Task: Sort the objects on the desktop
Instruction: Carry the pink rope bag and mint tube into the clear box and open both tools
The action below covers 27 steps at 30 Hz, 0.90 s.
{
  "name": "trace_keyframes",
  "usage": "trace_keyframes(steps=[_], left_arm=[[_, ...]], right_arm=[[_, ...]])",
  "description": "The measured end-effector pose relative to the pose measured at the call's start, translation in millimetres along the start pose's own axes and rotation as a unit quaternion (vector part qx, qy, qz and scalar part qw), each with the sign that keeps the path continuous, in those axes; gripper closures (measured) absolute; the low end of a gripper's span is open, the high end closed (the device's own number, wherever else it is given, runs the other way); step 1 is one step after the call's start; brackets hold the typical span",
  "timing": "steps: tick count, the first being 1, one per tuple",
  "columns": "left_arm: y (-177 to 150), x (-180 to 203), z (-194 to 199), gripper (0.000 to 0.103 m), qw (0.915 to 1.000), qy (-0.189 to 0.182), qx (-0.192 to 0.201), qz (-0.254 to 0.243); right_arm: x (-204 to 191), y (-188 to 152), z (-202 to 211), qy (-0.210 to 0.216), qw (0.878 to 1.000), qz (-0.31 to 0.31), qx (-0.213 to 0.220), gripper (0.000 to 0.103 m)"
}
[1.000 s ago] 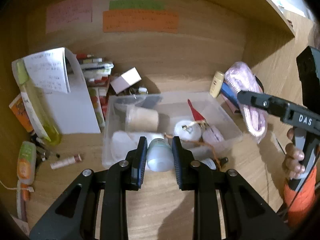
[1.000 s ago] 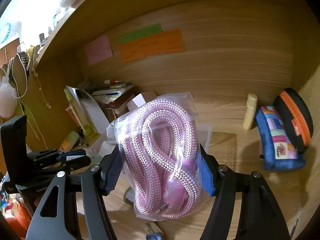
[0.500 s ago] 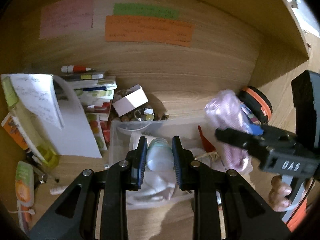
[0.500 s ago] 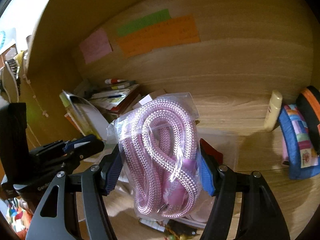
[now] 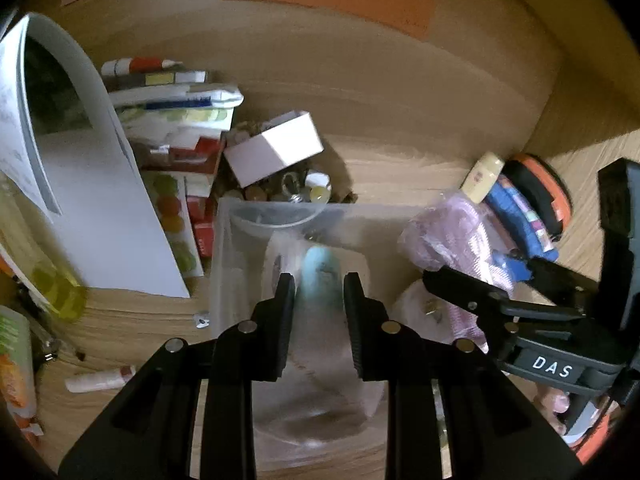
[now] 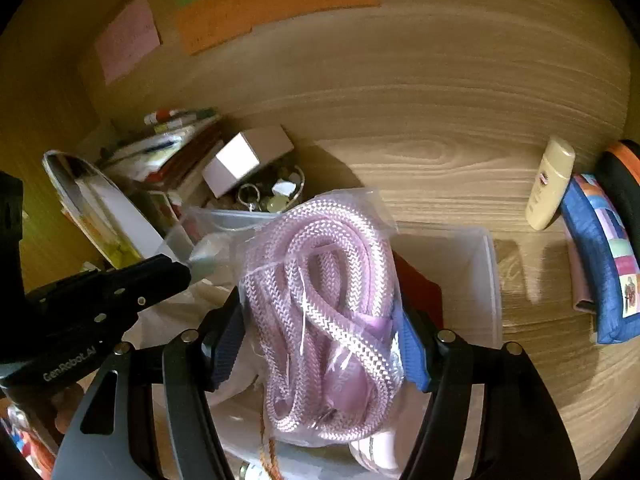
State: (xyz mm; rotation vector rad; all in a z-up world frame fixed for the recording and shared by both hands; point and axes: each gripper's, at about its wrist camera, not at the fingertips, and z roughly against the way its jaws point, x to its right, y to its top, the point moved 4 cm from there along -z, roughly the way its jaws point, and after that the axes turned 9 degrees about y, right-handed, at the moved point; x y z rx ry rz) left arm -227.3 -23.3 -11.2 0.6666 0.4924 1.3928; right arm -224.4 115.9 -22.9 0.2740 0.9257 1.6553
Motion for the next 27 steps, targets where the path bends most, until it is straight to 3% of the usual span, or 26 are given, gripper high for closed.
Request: trace_keyframes(steps=[4, 13, 17, 22, 27], left_arm=[[-4.6, -1.7, -6.1, 0.079, 0.9999, -0.006, -0.015, -0.002], [-3.6, -3.2, 1.0, 0.078, 0.9999, -0.005, -0.008, 0.004], [-2.2, -0.6, 7.5, 0.062, 1.0000, 0.005, 0.007, -0.003], [-0.7, 3.7, 19.7, 0.050, 0.9995, 0.004, 0.029, -0.012], [0.6, 4.9, 40.6, 0.043, 0.9984, 0.005, 0.052, -0.023]], right_arm=[[-2.6, -5.4, -8.7, -0.021, 1.000, 0.020, -0.009, 0.040], [-8.7, -11.1, -18.3, -0.056, 0.997, 0.055, -0.018, 0.038], [-10.0, -11.4, -14.7, -0.060, 0.996, 0.060, -0.015, 0.034], [-14.8, -6.7, -1.8, -0.052, 0.997, 0.063, -0.006, 0.030], [-20.7, -5.1, 23.5, -0.060, 0.995, 0.075, 0.012, 0.021]])
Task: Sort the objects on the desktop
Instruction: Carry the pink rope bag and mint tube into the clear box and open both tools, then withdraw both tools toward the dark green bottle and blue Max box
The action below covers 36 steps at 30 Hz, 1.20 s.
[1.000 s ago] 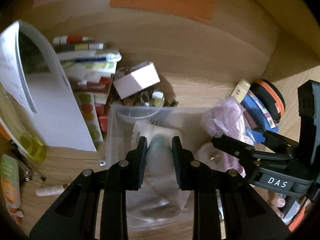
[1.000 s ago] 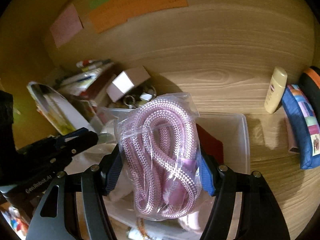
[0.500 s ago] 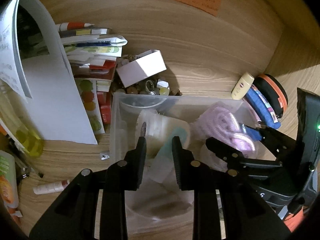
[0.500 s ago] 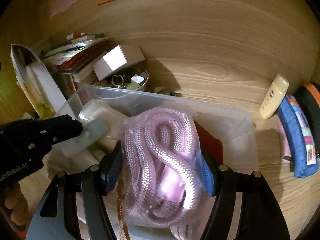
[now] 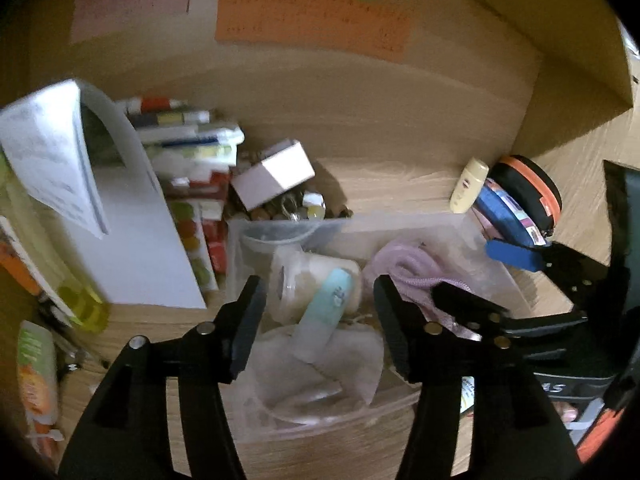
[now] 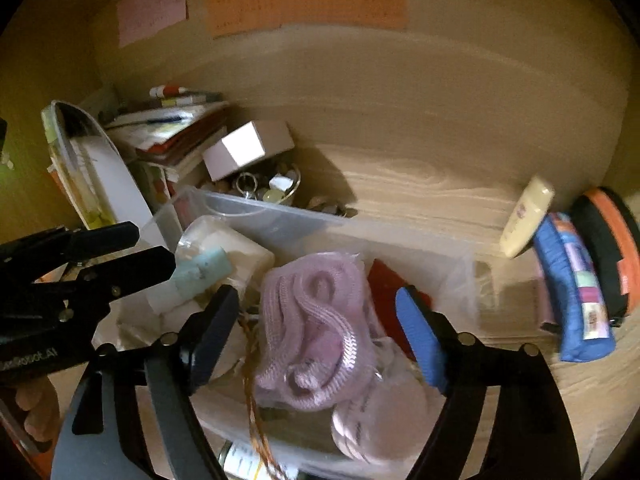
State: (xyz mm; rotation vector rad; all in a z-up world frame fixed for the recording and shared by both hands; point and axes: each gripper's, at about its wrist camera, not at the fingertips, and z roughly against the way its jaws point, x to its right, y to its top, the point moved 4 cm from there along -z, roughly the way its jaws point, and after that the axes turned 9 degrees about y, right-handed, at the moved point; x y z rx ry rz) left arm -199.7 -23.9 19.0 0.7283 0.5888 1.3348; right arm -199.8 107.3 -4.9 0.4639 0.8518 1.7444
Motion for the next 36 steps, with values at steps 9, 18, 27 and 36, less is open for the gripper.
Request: trace_keyframes(steps=[9, 18, 27, 36], left_arm=[[-11.6, 11.4, 31.8, 0.030, 0.9998, -0.003, 0.018, -0.012], [-43.4, 32.0, 48.3, 0.030, 0.9989, -0.005, 0.000, -0.046], [-80.7, 50.6, 33.0, 0.029, 0.9969, -0.025, -0.056, -0.050], [-102.8, 77.1, 6.5, 0.029, 0.9908, -0.044, -0.111, -0.064]], right_arm=[[7.4, -22.4, 54.2, -0.034, 0.999, 0.031, 0.027, 0.016], [32.3, -66.0, 80.8, -0.035, 0.999, 0.004, 0.016, 0.015], [50.4, -130.9, 82.0, -0.024, 0.998, -0.034, -0.038, 0.015], [34.1, -159.5, 79.3, 0.033, 0.997, -0.018, -0.061, 0.017]])
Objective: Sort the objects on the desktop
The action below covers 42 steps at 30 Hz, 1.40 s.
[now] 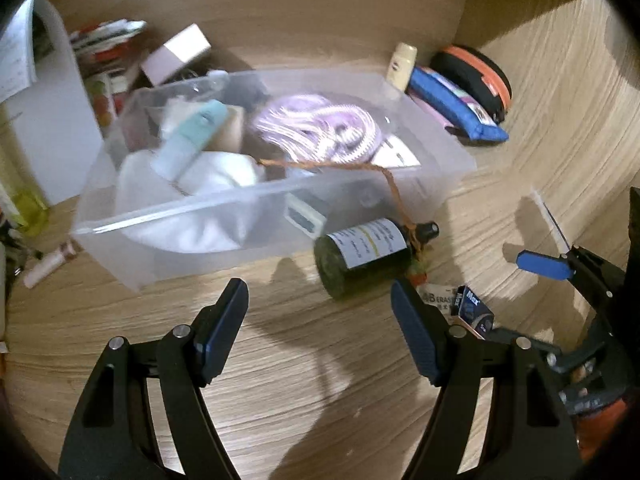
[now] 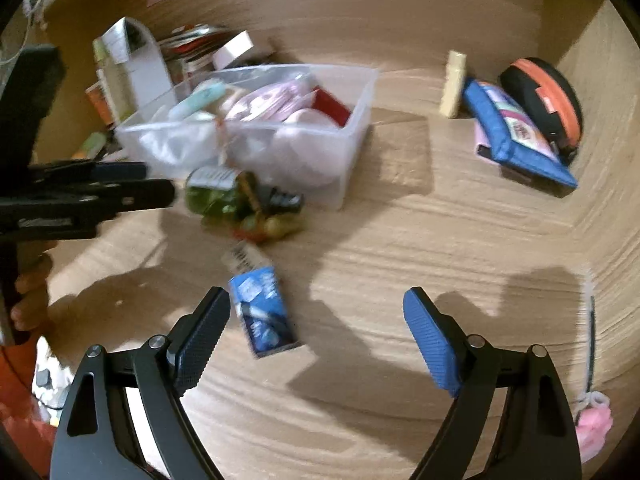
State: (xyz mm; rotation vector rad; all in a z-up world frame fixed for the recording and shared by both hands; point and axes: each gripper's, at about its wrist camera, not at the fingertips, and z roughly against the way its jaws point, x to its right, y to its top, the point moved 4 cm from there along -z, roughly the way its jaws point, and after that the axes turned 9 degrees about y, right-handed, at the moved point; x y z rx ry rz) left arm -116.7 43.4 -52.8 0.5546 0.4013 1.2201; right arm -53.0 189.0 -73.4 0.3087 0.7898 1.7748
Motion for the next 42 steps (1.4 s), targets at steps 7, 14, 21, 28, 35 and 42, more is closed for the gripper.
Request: trace_keyframes(steps=[7, 14, 21, 28, 35, 42], left_arm=[[6.4, 10.3, -18.7, 0.029, 0.9998, -0.001, -0.021, -0.006], [15.9, 24.8, -24.6, 0.029, 0.9994, -0.018, -0.024, -0.015], [21.2, 30.3, -33.1, 0.029, 0.9988, -0.032, -0.034, -0.010], [20.3, 35.9, -33.8, 0.034, 0.9989, -0.036, -0.027, -0.012], [15.2, 24.9, -26.8, 0.039, 0.9995, -0.028, -0.016, 0.001], [7.3, 8.4, -12.7, 0.039, 0.9997, -0.018, -0.004, 0.016]], right_arm=[[-3.4, -5.1, -9.9, 0.021, 0.999, 0.013, -0.020, 0.040], [-5.0, -7.1, -14.7, 0.037, 0.999, 0.025, -0.030, 0.054], [-8.4, -6.0, -16.0, 0.048, 0.997, 0.035, -0.038, 0.065], [-8.3, -5.6, -14.5, 0.057, 0.997, 0.034, -0.039, 0.076], [-6.6, -2.1, -6.9, 0.063, 0.997, 0.028, -0.034, 0.087], [-8.8, 3.0, -2.6, 0.064, 0.997, 0.028, -0.025, 0.091]])
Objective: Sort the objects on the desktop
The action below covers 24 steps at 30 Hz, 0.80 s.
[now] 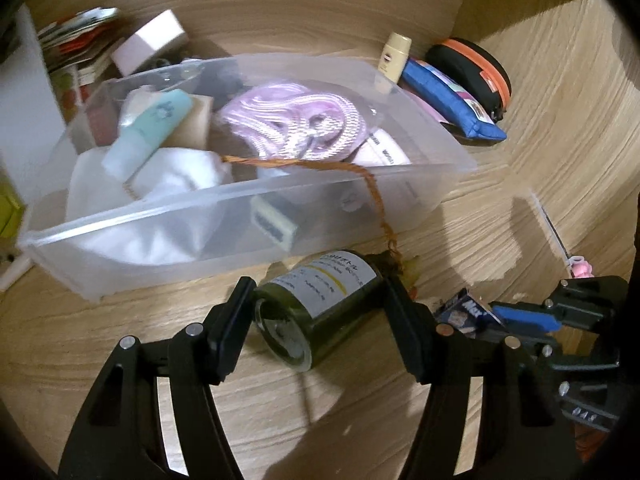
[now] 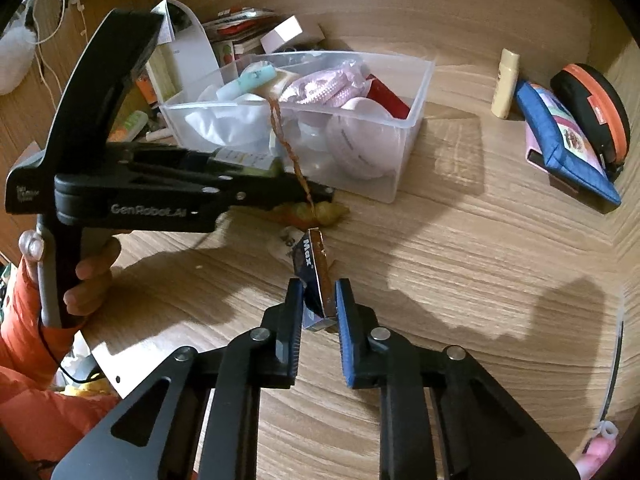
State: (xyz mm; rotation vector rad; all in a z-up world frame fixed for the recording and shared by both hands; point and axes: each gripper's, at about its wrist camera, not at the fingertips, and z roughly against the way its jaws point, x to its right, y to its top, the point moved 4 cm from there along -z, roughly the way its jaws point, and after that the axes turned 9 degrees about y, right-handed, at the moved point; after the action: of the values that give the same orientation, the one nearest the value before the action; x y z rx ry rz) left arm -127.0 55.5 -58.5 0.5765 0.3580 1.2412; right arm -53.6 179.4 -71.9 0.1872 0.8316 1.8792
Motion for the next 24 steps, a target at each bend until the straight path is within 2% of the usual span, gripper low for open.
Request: trace_keyframes(steps=[9, 14, 15, 19, 24], left_arm=[[-5.8, -28.1, 26.5, 0.039, 0.9989, 0.010, 0.026, 0.038], [-7.4, -39.0, 44.0, 0.039, 0.9974, 0.011, 0.044, 0.055], [-7.8, -40.8, 47.6, 0.039, 0.9971, 0.011, 0.048, 0.058], [-9.2, -47.6, 57.7, 0.039, 0.9957, 0.010, 0.060, 0.069], [-10.3, -56.9, 68.2, 0.039, 0.9939, 0.009, 0.074, 0.081]], right_arm=[[-6.1, 10.6, 14.4, 0.013, 1.000, 0.000, 0.027, 0.095], [-4.4, 14.3, 9.2, -0.002, 1.000, -0.009, 0.015, 0.093], [-1.6, 13.7, 7.3, -0.004, 1.000, -0.015, 0.010, 0.092], [9.4, 9.3, -1.7, -0.019, 0.999, -0.031, -0.005, 0.061], [15.2, 4.3, -12.2, -0.052, 0.998, -0.018, -0.019, 0.061]])
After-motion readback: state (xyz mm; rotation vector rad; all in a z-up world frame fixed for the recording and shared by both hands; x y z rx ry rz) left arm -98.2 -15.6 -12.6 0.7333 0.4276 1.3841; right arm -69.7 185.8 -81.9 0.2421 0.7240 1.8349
